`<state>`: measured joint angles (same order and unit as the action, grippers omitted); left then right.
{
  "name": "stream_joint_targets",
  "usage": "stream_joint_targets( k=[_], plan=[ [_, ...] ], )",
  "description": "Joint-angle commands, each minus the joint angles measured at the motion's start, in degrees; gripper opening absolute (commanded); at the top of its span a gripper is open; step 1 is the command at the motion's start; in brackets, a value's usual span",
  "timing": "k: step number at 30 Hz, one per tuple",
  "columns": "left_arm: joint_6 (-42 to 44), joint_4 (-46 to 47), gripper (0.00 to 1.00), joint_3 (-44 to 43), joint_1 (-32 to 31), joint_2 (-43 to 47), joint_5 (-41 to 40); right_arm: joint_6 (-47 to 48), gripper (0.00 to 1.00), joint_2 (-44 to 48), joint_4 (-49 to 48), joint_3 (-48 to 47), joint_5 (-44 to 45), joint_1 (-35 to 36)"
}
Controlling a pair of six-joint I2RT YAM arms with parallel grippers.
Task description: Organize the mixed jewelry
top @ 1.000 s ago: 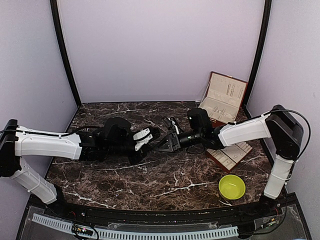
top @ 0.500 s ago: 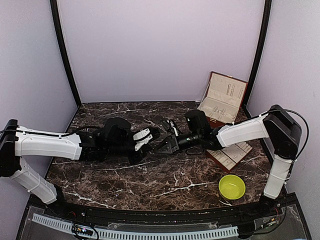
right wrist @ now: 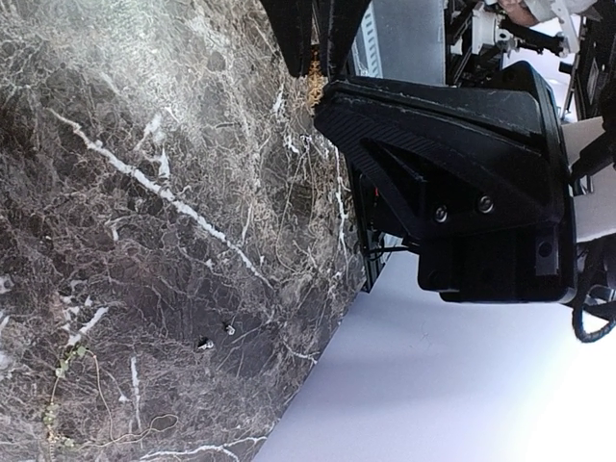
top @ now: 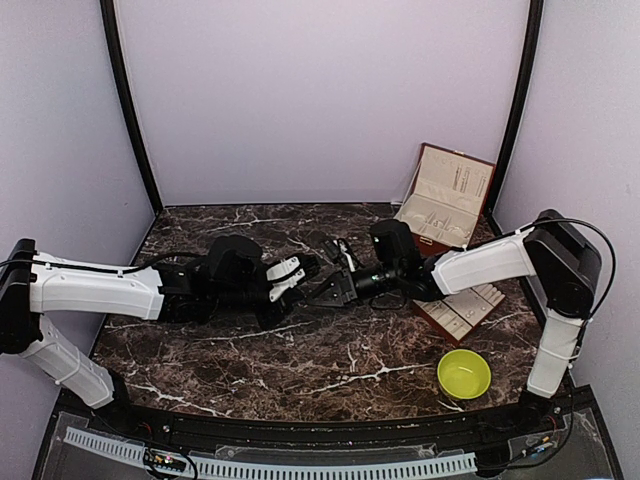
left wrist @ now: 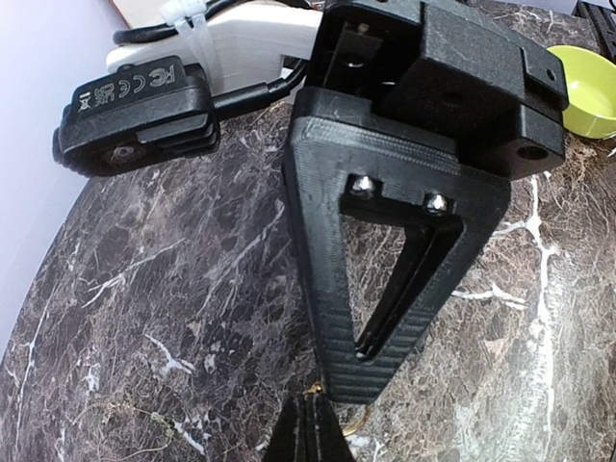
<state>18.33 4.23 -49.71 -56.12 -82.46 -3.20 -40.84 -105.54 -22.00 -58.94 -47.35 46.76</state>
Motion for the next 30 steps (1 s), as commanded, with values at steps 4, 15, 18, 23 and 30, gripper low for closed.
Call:
stream_joint_targets(
  k=[4, 15, 18, 23, 30],
  plan=[
    [0.1, 1.4, 0.00, 0.9, -0.6, 1.4, 0.1, 0.1, 0.00, -0.2, -4.1, -0.7, 1.2, 0.6],
    [-1.3, 6.4, 0.67, 4.1, -0.3, 6.6, -6.2, 8.5, 0.00, 7.7, 7.7, 1.2, 19.5, -0.7],
    [-2.4, 5.8, 0.73, 4.1, 1.7, 7.6, -6.6, 9.0, 0.00, 10.5, 11.2, 2.8, 24.4, -3.2],
    [-7.7, 2.8, 0.75, 1.7, 8.0, 8.8, -2.0, 8.6, 0.00, 15.9, 17.6, 6.5, 31.7, -9.0],
    [-16.4, -2.8, 0.78, -2.2, 19.1, 10.3, 2.5, 9.8, 0.00, 25.2, 28.7, 10.9, 39.8, -18.6]
  ],
)
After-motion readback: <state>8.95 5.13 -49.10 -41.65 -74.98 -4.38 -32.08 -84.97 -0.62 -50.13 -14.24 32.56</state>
